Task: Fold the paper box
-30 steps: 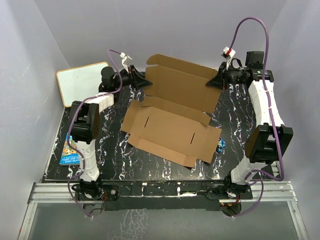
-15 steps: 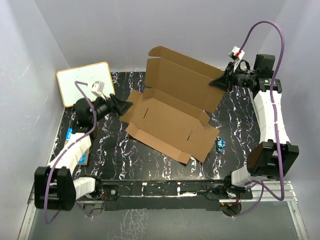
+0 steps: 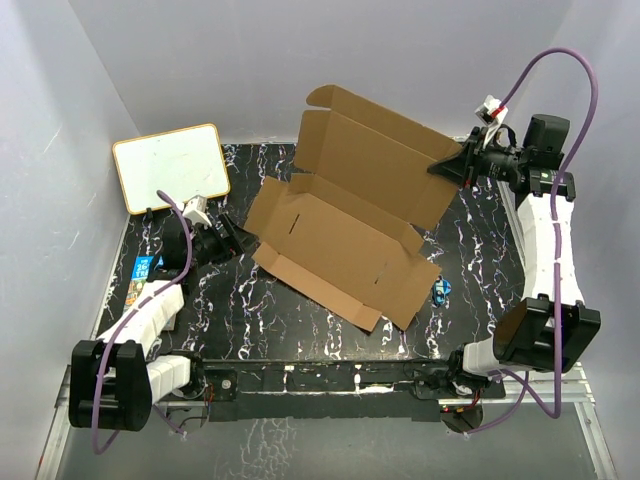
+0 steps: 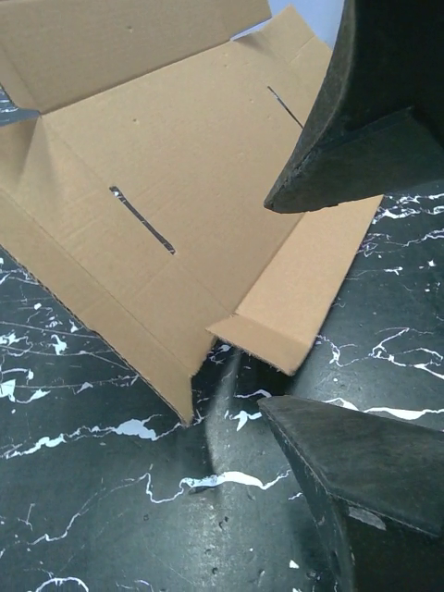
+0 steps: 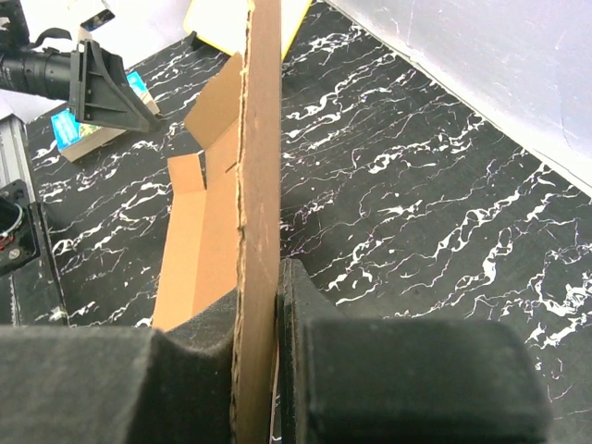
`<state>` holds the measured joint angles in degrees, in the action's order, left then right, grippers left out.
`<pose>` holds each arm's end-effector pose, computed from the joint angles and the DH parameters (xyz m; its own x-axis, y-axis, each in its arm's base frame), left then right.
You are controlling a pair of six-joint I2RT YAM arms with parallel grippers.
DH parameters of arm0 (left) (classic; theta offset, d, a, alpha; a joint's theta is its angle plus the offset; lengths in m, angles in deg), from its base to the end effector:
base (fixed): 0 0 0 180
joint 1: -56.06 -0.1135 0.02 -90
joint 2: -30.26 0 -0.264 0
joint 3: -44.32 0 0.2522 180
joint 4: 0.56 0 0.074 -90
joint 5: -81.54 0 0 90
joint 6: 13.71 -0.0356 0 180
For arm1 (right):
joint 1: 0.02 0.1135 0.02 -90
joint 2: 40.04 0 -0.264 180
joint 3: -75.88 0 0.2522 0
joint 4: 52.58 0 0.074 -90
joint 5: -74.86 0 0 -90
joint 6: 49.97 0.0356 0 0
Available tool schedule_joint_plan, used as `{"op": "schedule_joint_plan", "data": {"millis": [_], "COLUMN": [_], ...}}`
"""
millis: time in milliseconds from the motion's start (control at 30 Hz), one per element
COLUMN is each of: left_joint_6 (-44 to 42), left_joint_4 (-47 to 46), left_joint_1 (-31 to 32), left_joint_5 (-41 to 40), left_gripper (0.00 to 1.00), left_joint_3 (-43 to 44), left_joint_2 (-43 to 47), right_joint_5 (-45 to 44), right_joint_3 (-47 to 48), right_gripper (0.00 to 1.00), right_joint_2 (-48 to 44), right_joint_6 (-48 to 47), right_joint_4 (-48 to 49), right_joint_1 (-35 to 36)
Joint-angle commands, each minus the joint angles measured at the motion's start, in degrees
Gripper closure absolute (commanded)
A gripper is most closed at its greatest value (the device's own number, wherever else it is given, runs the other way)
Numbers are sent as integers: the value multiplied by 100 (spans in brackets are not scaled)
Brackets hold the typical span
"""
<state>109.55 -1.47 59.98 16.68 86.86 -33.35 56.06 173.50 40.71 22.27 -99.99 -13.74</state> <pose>0.2361 -0.0313 0.2227 -0.5397 -0.4607 -0.7047 0.1959 0.7453 -0.6373 0.2922 -0.0366 0.4038 -0.2518 -0.0397 -0.9670 -0.8321 0.5191 0.1954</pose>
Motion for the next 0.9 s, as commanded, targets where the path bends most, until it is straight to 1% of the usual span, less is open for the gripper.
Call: {"op": "schedule_joint_plan", "data": {"millis": [0, 33, 100, 200, 267, 333, 433, 533, 700, 767, 867], "left_joint_6": [134, 181, 349, 648, 836, 971, 1062, 1145, 1211, 1132, 1033], "left_joint_4": [408, 375, 177, -312, -649, -979, -1396, -1929, -2713, -2820, -2848], "left_joint_1": [-22, -23, -23, -23, -23, -23, -19, -23, -23, -23, -68], "left_joint_5": [-217, -192, -18, 36, -62, -104, 13, 203, 422, 436, 348], "left_gripper": [23, 25, 33, 51, 65, 71, 74, 75, 74, 74, 73], "left_joint_3": [241, 165, -93, -495, -709, -873, -943, -984, -975, -936, -909], "left_joint_2": [-77, -127, -203, -256, -307, -455, -815, -1176, -1607, -1627, -1509], "right_joint_5": [345, 352, 361, 377, 384, 401, 484, 648, 825, 894, 949], "right_joint_3": [41, 43, 31, -38, -61, -47, -17, 142, 503, 630, 860], "right_gripper": [92, 92, 92, 92, 92, 92, 92, 92, 92, 92, 92], "right_joint_2": [-222, -218, -209, -225, -237, -223, -190, -110, -58, -75, -115], "right_joint_6": [227, 236, 245, 312, 342, 362, 512, 751, 1552, 1977, 2354], "right_joint_4": [594, 596, 590, 682, 718, 721, 832, 948, 1596, 1907, 2209], "right_joint_1": [-125, -137, -149, -165, -175, -175, -175, -175, -174, -175, -175]}}
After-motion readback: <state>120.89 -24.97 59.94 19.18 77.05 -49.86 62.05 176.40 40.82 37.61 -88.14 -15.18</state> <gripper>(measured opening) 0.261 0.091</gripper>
